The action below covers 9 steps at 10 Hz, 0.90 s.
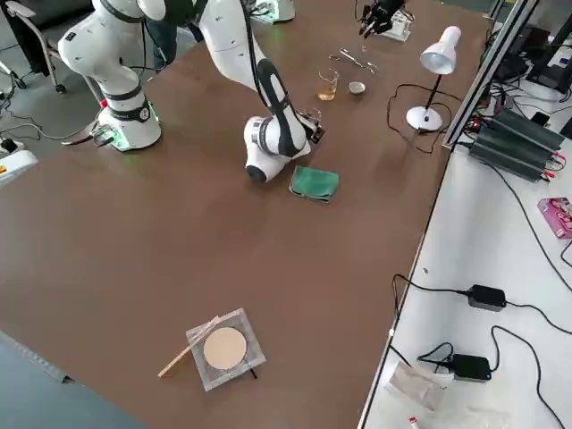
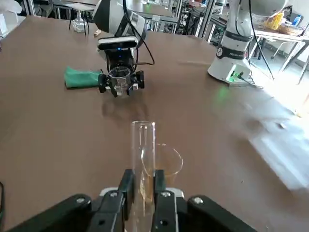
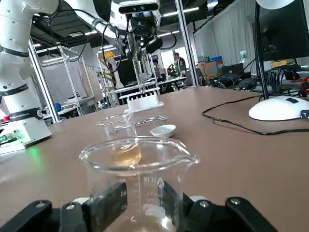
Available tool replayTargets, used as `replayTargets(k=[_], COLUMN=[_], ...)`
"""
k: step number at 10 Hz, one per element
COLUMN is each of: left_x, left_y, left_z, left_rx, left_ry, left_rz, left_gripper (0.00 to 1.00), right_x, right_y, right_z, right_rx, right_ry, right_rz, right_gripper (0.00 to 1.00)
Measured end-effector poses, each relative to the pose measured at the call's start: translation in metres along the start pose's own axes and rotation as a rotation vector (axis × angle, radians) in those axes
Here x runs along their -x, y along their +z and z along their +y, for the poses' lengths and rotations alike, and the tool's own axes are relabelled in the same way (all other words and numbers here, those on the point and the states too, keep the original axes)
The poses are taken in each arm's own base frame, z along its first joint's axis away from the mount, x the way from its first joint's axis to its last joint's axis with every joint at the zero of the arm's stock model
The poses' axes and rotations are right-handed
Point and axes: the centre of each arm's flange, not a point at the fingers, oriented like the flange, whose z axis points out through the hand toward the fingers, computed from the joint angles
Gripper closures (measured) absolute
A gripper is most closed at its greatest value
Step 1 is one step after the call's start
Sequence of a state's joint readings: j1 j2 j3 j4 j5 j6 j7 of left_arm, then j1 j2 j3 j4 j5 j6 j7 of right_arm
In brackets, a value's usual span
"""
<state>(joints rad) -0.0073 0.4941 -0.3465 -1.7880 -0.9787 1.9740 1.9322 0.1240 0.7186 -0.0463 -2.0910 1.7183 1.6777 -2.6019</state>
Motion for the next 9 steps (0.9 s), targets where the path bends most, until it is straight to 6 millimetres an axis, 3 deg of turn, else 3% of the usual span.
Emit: replayTargets(k=[5, 9], left_x=[0.0, -0.02], left_y=[0.011, 0.039], left_z=[0.001, 0.001], left_rx=[0.009, -0.032], left_ry=[-0.059, -0.128], left_rz=[-0.134, -0.237], left_gripper=[0.79, 0.79], right_x=[0.0, 0.001], right_y=[-0.003, -0.004], right_z=[0.001, 0.001], right_rx=[0.009, 0.009], right_ry=[0.001, 0.002], right_rz=[0.001, 0.001], right_gripper=[0.62, 0.62])
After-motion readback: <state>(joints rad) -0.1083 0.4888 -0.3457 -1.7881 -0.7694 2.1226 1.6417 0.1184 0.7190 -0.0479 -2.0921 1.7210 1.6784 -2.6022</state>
